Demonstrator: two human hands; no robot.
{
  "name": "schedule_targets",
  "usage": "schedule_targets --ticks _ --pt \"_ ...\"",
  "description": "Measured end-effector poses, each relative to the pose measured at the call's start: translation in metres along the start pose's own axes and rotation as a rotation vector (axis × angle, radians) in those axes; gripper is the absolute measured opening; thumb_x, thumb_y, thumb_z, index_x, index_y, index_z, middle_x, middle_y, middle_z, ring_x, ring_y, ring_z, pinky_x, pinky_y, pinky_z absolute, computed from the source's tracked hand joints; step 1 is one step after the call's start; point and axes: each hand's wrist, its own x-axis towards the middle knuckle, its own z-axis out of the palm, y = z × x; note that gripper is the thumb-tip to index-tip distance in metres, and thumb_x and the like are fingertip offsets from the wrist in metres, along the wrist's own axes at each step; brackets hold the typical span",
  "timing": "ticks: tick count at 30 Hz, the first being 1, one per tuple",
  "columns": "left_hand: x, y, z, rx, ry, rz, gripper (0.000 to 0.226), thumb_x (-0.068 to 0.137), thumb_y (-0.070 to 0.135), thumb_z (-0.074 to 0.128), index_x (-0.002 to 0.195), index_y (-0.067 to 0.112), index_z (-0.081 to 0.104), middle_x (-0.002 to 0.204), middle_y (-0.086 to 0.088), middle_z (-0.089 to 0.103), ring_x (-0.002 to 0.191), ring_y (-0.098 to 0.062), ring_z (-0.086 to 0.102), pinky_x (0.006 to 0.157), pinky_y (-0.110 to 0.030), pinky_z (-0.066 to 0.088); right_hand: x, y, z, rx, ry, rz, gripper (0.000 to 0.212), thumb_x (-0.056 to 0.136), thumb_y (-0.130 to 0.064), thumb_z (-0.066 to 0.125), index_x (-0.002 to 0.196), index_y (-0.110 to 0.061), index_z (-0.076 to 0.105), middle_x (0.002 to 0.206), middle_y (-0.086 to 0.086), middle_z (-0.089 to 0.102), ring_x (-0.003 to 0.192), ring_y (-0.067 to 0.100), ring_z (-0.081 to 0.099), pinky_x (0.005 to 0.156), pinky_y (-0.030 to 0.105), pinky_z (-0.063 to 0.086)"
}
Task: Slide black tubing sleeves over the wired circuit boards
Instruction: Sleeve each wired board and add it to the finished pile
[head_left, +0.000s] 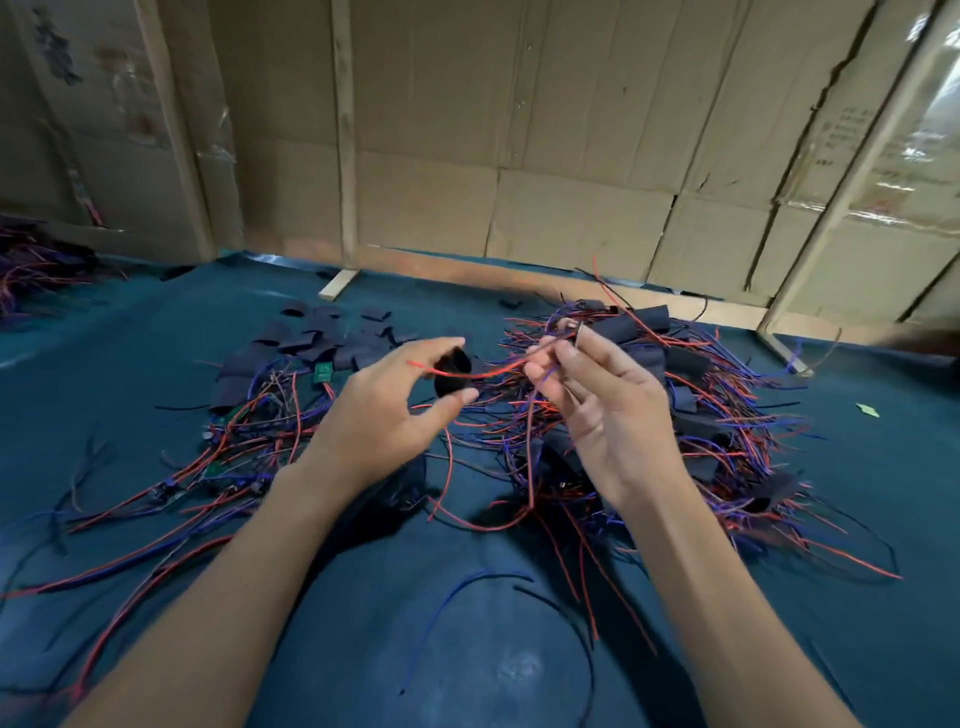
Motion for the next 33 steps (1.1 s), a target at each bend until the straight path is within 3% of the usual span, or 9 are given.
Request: schedule_targets --ticks 3,6,12,14,16,20,25,30,33 --pt "-0.001 0.007 0.002 -0.057 -0.036 0.026 0.049 0.085 0.032 0.079 0.129 0.017 0.063 0.12 0.008 0.069 0.104 0.004 0.062 0.098 -0.016 0.046 -0.006 0.007 -0.007 0.108 0.014 -0.04 0.026 0.093 0.006 0.053 0.117 0.001 0.061 0.097 0.014 0.074 0.091 0.028 0.074 0.077 0.029 0.059" --pt "-0.001 0.015 0.001 -0.111 -0.122 0.036 0.05 0.084 0.036 0.077 0.128 0.016 0.064 0.116 0.007 0.071 0.099 0.0 0.066 0.094 -0.016 0.048 -0.013 0.009 -0.01 0.127 -0.103 -0.077 0.026 0.095 -0.002 0.051 0.119 -0.005 0.06 0.105 0.01 0.073 0.095 0.025 0.073 0.08 0.033 0.059" --pt "-0.003 0.028 0.002 -0.195 -0.265 0.06 0.049 0.084 0.04 0.078 0.129 0.028 0.062 0.119 0.025 0.065 0.11 0.012 0.06 0.101 -0.021 0.048 -0.023 -0.01 -0.004 0.239 -0.057 -0.165 0.02 0.084 -0.009 0.066 0.103 -0.01 0.069 0.097 0.007 0.075 0.087 0.018 0.075 0.077 0.029 0.06" --pt "-0.002 0.033 0.005 -0.24 -0.29 0.053 0.048 0.085 0.039 0.079 0.128 0.029 0.062 0.119 0.02 0.068 0.114 0.004 0.062 0.103 -0.03 0.049 -0.015 -0.026 0.001 0.349 -0.036 -0.201 0.038 0.072 -0.011 0.073 0.106 -0.009 0.059 0.091 0.006 0.073 0.08 0.016 0.073 0.071 0.029 0.059" --pt "-0.003 0.039 0.007 -0.277 -0.3 0.048 0.047 0.085 0.037 0.08 0.127 0.026 0.062 0.117 0.018 0.07 0.115 0.002 0.062 0.104 -0.034 0.049 -0.005 -0.04 0.01 0.428 -0.058 -0.19 0.026 0.086 -0.003 0.062 0.109 -0.013 0.054 0.084 0.002 0.065 0.063 0.01 0.058 0.056 0.023 0.048" --pt "-0.006 0.049 0.011 -0.233 -0.301 0.063 0.047 0.085 0.041 0.078 0.127 0.027 0.062 0.117 0.017 0.07 0.113 0.004 0.062 0.101 -0.027 0.049 0.013 -0.059 0.029 0.5 -0.109 -0.13 0.027 0.106 -0.012 0.031 0.098 -0.017 0.056 0.067 -0.005 0.041 0.05 0.01 0.021 0.047 0.023 0.019" --pt "-0.01 0.053 0.019 -0.252 -0.218 0.028 0.049 0.084 0.041 0.078 0.127 0.025 0.061 0.112 0.015 0.071 0.106 0.001 0.064 0.096 -0.025 0.05 0.02 -0.065 0.046 0.439 -0.166 -0.048 0.022 0.103 -0.022 0.038 0.095 -0.014 0.057 0.057 -0.007 0.025 0.043 0.01 0.013 0.04 0.023 0.012" --pt "-0.01 0.05 0.022 -0.313 -0.191 0.016 0.049 0.084 0.043 0.078 0.127 0.027 0.059 0.114 0.018 0.069 0.108 -0.003 0.065 0.096 -0.031 0.051 0.01 -0.053 0.044 0.283 -0.049 -0.03 0.016 0.097 -0.026 0.048 0.086 -0.018 0.055 0.052 -0.008 0.015 0.037 0.008 0.01 0.035 0.017 0.012" --pt "-0.011 0.05 0.021 -0.272 -0.19 0.03 0.047 0.084 0.049 0.075 0.125 0.038 0.056 0.113 0.031 0.064 0.107 0.006 0.061 0.094 -0.014 0.045 0.01 -0.05 0.042 0.195 0.061 -0.033 0.02 0.099 -0.025 0.048 0.081 -0.019 0.054 0.052 -0.008 0.013 0.038 0.008 0.009 0.036 0.016 0.011"
